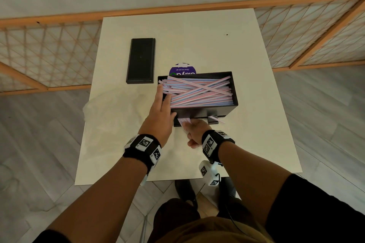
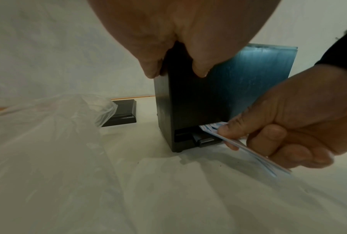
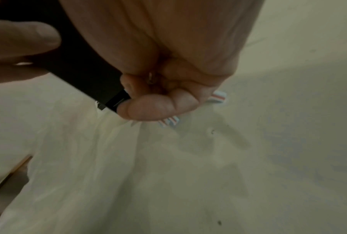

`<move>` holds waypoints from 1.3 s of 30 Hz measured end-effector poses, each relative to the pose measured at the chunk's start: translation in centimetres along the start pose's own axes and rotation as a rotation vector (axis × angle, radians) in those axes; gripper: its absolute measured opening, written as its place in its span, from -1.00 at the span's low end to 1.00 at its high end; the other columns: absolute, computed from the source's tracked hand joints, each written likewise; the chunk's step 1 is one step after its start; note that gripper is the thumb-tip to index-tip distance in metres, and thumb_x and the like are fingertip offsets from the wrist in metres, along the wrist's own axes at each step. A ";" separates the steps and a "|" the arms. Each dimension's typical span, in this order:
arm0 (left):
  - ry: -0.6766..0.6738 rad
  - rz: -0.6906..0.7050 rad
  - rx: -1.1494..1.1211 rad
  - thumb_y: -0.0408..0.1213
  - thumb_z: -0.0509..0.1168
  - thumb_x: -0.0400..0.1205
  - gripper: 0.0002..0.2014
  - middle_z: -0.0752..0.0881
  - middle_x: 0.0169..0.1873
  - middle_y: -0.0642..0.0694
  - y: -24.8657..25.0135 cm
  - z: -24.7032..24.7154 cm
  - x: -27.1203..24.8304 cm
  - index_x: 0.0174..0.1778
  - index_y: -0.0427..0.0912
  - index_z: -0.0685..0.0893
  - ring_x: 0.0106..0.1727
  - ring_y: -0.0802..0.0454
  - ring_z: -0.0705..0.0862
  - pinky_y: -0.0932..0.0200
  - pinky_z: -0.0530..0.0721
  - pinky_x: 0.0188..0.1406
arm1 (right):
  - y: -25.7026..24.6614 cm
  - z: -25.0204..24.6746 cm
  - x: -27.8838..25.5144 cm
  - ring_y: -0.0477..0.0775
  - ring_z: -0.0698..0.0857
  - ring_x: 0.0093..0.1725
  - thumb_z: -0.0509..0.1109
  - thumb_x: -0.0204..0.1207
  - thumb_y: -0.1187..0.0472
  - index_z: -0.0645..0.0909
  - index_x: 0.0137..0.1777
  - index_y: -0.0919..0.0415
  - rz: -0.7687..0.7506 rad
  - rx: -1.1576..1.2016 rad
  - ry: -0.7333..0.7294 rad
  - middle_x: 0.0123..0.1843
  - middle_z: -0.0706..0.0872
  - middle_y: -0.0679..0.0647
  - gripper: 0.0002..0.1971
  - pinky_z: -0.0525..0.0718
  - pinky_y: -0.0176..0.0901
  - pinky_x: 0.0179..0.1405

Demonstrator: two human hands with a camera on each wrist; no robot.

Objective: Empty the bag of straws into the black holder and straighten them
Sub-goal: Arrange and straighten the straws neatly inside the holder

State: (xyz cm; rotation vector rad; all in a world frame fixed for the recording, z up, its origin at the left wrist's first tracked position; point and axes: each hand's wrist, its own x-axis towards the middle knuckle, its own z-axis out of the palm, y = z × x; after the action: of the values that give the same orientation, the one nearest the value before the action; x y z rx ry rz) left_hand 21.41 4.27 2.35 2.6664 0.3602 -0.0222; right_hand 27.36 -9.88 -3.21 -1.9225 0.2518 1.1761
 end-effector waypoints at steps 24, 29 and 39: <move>0.024 -0.015 -0.037 -0.21 0.33 0.77 -0.41 -0.20 0.80 0.02 0.1 0.2 0.1 0.71 -0.16 0.31 0.64 -0.04 0.41 0.06 0.62 0.45 | 1.2 -2.0 -0.9 0.25 0.74 0.25 0.35 0.49 -0.38 0.44 0.55 0.16 -0.125 -0.558 0.166 0.34 0.71 0.16 -0.21 0.72 0.04 0.21; 0.037 0.003 -0.040 -0.22 0.33 0.76 -0.40 -0.21 0.80 0.01 -0.2 0.5 0.2 0.71 -0.21 0.31 0.65 -0.05 0.40 0.03 0.63 0.48 | -0.7 -0.8 -0.8 0.21 0.74 0.22 0.47 0.25 -0.48 0.54 0.45 0.08 -0.097 -0.653 0.273 0.29 0.74 0.11 -0.12 0.68 -0.03 0.06; 0.030 0.004 -0.036 -0.20 0.33 0.76 -0.40 -0.22 0.80 -0.03 -0.1 0.5 0.2 0.71 -0.19 0.31 0.67 -0.06 0.40 0.06 0.61 0.51 | -0.3 0.1 -0.4 0.21 0.78 0.10 0.13 0.72 0.05 0.66 0.23 0.11 -0.113 -0.898 0.278 0.17 0.79 0.13 -0.69 0.61 -0.05 -0.04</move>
State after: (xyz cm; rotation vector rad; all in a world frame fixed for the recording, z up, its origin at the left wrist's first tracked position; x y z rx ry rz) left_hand 21.58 4.24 1.88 2.6342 0.3609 0.0251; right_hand 27.23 -9.76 -2.71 -2.8361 -0.2990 1.0187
